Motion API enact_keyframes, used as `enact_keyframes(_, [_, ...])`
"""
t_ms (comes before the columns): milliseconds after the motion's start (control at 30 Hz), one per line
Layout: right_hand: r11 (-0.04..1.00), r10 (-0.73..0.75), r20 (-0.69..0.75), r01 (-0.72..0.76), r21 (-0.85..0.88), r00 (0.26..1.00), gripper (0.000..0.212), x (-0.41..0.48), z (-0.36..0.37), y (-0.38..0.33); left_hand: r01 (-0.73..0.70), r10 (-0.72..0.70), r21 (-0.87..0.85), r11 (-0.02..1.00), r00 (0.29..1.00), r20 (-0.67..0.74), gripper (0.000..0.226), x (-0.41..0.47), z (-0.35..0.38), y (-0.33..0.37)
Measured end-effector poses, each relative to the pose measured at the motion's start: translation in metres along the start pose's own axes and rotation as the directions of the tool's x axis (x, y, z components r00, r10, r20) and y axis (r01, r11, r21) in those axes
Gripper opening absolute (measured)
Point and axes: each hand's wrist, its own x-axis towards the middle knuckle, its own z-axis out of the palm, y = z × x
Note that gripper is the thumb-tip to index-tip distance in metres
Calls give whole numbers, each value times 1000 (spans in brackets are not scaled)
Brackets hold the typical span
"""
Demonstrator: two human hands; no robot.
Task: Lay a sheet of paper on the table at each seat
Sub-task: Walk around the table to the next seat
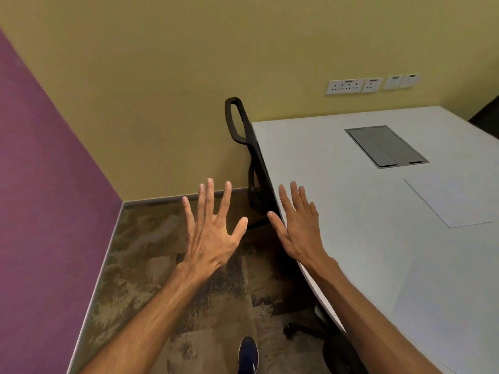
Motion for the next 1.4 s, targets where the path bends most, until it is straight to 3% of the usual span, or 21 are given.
enact_keyframes(333, [986,163,-45,-164,-34,986,73,84,-8,30,-200,204,-68,977,978,48,84,132,28,12])
enact_keyframes(700, [913,397,-158,-407,-39,904,69,125,4,64,-417,449,-207,885,882,142,83,241,76,30])
enact_keyframes(1000, [786,579,-288,-616,-54,763,68,168,10,78,-648,676,-190,737,712,191,84,340,110,43])
enact_keyframes(1400, [667,690,-367,-745,-12,624,67,187,-12,121,-803,856,-297,517,498,141,84,406,149,121])
